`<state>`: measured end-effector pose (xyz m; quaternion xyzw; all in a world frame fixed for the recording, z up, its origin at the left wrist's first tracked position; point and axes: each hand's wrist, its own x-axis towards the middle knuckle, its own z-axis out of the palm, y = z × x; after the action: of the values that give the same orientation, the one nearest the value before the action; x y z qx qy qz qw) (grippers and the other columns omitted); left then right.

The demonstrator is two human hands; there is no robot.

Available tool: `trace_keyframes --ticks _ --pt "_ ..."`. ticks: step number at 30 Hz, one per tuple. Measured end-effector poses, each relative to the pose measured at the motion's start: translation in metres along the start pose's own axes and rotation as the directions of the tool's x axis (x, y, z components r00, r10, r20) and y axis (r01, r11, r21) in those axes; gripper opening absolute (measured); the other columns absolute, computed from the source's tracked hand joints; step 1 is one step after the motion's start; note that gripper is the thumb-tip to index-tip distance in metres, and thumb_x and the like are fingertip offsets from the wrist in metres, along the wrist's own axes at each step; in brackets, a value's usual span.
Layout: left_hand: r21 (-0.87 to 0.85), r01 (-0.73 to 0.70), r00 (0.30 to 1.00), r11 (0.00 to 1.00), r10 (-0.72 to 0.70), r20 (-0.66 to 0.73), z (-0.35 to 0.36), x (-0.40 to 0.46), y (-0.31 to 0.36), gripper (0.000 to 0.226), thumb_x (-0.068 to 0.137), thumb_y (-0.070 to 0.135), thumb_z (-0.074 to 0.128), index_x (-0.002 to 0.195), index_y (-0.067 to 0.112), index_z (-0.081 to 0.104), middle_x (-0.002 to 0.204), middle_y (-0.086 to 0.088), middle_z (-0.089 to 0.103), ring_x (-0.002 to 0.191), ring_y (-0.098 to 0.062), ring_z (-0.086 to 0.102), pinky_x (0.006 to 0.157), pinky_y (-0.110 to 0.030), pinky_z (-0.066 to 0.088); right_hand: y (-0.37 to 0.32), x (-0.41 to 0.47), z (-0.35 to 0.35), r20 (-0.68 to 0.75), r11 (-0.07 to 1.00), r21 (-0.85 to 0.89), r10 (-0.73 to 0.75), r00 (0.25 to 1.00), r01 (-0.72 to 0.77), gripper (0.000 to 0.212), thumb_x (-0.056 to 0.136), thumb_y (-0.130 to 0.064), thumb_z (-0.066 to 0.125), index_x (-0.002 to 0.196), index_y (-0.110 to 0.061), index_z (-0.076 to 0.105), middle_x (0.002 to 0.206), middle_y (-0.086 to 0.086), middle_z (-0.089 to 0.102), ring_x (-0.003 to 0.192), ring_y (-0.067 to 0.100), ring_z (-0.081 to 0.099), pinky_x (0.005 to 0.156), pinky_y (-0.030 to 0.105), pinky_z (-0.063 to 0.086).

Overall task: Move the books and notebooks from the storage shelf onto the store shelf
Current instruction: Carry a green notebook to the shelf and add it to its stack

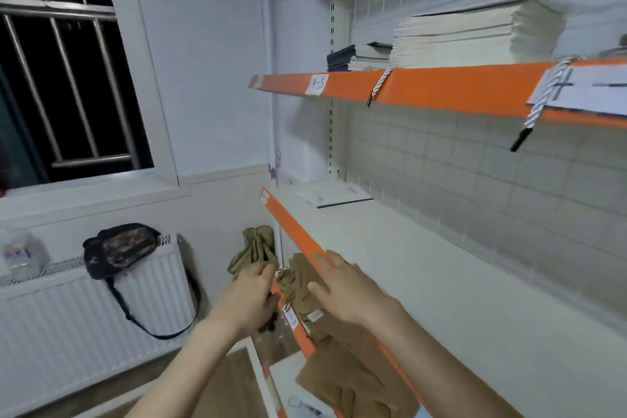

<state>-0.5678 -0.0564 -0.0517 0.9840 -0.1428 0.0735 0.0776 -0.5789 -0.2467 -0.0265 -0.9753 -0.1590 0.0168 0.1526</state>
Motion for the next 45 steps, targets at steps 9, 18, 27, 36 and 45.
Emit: trace_keyframes --ticks 9,18,27,36,45 --pt "-0.023 -0.039 0.999 0.999 0.039 -0.021 0.007 0.101 -0.023 0.057 0.095 0.032 0.042 0.147 0.017 0.026 0.148 -0.002 0.035 0.136 -0.021 0.032 0.107 -0.033 0.035 0.041 0.089 -0.019 -0.003 0.998 -0.008 0.067 0.998 -0.067 0.061 0.101 -0.041 0.032 0.153 -0.023 0.007 0.16 0.009 0.006 0.146 0.026 0.014 0.117 0.039 0.012" --pt "-0.126 -0.148 0.989 0.981 0.151 0.008 0.029 0.182 -0.024 0.057 0.095 0.026 0.044 0.148 0.016 0.026 0.15 -0.002 0.032 0.139 -0.019 0.029 0.112 -0.036 0.03 0.073 0.134 -0.016 0.008 0.983 -0.014 0.181 0.983 -0.181 0.06 0.101 -0.041 0.033 0.153 -0.023 0.008 0.16 0.007 0.008 0.147 0.022 0.011 0.118 0.039 0.01" --pt "-0.069 -0.339 0.935 0.938 0.344 0.086 0.054 0.304 -0.035 0.059 0.095 0.035 0.045 0.146 0.015 0.025 0.15 -0.003 0.03 0.139 -0.019 0.026 0.111 -0.033 0.028 0.104 0.208 -0.004 -0.031 0.925 0.007 0.38 0.924 -0.38 0.059 0.102 -0.039 0.031 0.153 -0.023 0.007 0.16 0.008 0.008 0.147 0.019 0.009 0.118 0.04 0.009" --pt "0.013 -0.413 0.888 0.911 0.4 0.225 0.068 0.41 -0.053 0.073 0.09 0.058 0.043 0.146 0.015 0.024 0.154 -0.008 0.02 0.143 -0.023 0.017 0.113 -0.04 0.023 0.115 0.267 0.006 -0.075 0.777 0.115 0.629 0.774 -0.619 0.06 0.099 -0.038 0.035 0.152 -0.026 0.009 0.159 0.004 0.01 0.146 0.02 0.017 0.118 0.039 0.005" --pt "0.109 -0.422 0.857 0.9 0.356 0.373 0.089 0.46 -0.05 0.097 0.076 0.08 0.039 0.142 0.01 0.025 0.148 -0.021 0.026 0.134 -0.037 0.029 0.106 -0.044 0.031 0.107 0.303 0.016 -0.158 0.667 0.188 0.745 0.648 -0.721 0.06 0.099 -0.035 0.037 0.152 -0.024 0.011 0.158 0.005 0.013 0.145 0.02 0.019 0.119 0.043 0.004"
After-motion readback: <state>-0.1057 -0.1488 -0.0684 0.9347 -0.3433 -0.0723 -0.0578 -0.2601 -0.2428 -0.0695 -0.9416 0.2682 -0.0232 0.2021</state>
